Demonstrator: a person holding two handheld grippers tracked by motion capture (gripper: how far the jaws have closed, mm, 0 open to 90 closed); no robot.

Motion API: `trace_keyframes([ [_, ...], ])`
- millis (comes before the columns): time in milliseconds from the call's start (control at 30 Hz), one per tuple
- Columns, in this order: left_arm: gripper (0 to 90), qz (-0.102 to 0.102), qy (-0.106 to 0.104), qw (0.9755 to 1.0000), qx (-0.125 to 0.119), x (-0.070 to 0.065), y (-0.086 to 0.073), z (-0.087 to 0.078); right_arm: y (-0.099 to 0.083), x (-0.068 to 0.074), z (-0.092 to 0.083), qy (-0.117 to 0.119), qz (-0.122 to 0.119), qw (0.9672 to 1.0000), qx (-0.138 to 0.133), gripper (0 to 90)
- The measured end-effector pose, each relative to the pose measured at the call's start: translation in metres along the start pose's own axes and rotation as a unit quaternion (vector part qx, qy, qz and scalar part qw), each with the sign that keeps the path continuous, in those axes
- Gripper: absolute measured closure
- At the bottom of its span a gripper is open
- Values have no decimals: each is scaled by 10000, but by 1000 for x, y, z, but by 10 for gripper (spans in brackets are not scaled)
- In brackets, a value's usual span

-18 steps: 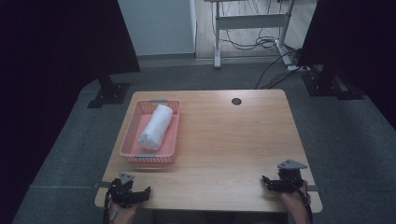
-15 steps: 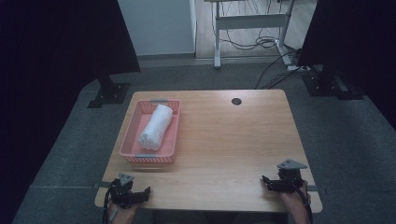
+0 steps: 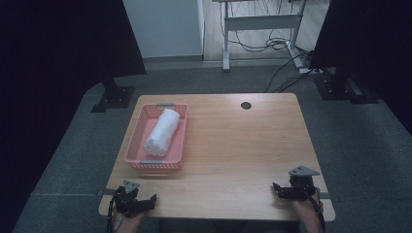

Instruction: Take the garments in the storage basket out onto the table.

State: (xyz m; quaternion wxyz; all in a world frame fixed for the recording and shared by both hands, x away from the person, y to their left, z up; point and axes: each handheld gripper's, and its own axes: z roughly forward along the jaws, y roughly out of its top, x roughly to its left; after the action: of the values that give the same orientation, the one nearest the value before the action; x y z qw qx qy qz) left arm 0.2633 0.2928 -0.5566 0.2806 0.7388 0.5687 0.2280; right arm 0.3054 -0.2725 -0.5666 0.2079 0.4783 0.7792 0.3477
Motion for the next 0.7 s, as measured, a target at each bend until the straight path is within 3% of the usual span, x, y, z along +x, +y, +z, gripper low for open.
trace_keyframes([
  [300, 1, 15, -19, 9999, 100, -1, 2, -1, 0, 0, 0, 1, 0, 10000, 0, 84],
  [433, 47, 68, -45, 9999, 143, -3, 4, -2, 0, 0, 0, 1, 0, 10000, 1, 84],
  [700, 72, 96, 59, 9998, 149, -6, 6, -6, 0, 0, 0, 1, 0, 10000, 0, 84],
])
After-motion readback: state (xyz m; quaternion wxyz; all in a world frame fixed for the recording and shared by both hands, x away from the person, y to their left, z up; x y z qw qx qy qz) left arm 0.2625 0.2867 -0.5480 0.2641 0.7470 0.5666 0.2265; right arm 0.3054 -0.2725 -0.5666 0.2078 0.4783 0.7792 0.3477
